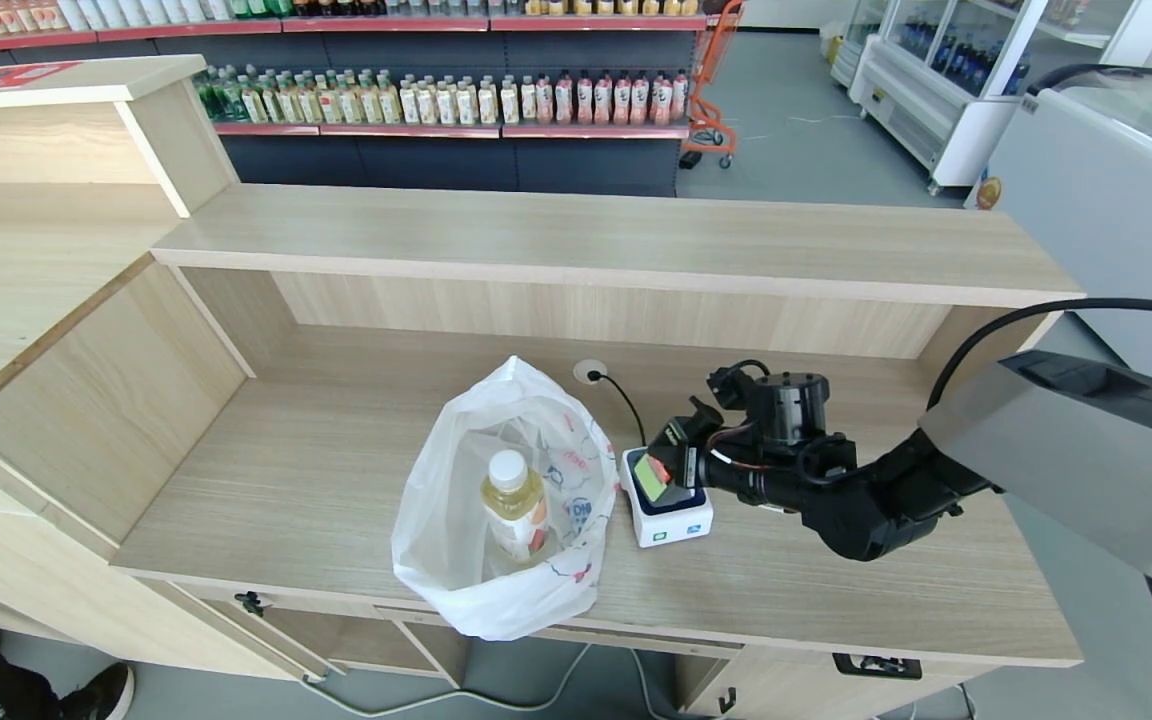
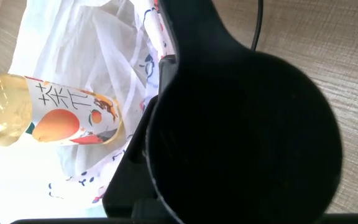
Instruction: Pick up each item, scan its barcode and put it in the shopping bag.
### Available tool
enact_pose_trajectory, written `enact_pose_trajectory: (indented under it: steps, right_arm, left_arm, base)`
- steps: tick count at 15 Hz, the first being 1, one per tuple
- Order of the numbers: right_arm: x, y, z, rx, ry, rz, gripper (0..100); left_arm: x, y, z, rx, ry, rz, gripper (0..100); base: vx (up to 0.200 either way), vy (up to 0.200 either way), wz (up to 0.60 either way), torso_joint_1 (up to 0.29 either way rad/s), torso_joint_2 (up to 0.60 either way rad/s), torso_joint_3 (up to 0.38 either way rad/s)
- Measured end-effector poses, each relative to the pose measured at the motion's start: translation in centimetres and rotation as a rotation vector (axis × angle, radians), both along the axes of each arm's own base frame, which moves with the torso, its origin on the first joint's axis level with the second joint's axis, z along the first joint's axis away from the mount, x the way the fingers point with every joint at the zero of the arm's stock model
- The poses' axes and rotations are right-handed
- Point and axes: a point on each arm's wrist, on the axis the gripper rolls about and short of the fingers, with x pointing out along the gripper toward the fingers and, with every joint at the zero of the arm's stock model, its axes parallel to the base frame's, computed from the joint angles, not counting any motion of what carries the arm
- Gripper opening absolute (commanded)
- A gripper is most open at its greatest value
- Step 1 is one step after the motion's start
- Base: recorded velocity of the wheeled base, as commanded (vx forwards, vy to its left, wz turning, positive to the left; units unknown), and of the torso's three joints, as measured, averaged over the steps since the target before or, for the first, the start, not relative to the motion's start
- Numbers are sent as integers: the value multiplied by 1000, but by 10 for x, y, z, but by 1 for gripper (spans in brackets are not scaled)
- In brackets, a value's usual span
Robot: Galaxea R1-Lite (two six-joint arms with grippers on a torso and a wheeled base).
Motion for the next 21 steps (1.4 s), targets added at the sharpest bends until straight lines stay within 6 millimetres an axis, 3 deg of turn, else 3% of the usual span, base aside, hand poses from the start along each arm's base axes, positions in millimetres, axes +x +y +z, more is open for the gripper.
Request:
enact_pose_trajectory:
  steps: [6, 12, 14, 17, 21]
  right_arm:
    - [-1, -1, 5, 2, -8, -5, 0]
    - [-16, -15, 39, -30, -122, -28, 0]
    - [-36, -29, 60, -82, -180, -42, 0]
    - [-82, -52, 85, -123, -212, -61, 0]
    - [-143, -81, 103, -142, -234, -78, 0]
  left_arm:
    - [0, 0, 0, 0, 0, 0, 100]
    - [0, 0, 0, 0, 0, 0, 100]
    - [0, 0, 0, 0, 0, 0, 100]
    - [0, 0, 0, 0, 0, 0, 100]
    - [0, 0, 0, 1, 0, 0, 100]
  base:
    - [0, 0, 0, 0, 0, 0]
    - [0, 0, 0, 0, 0, 0]
    - [0, 0, 0, 0, 0, 0]
    - [0, 0, 0, 0, 0, 0]
    - [0, 50, 0, -1, 1, -1]
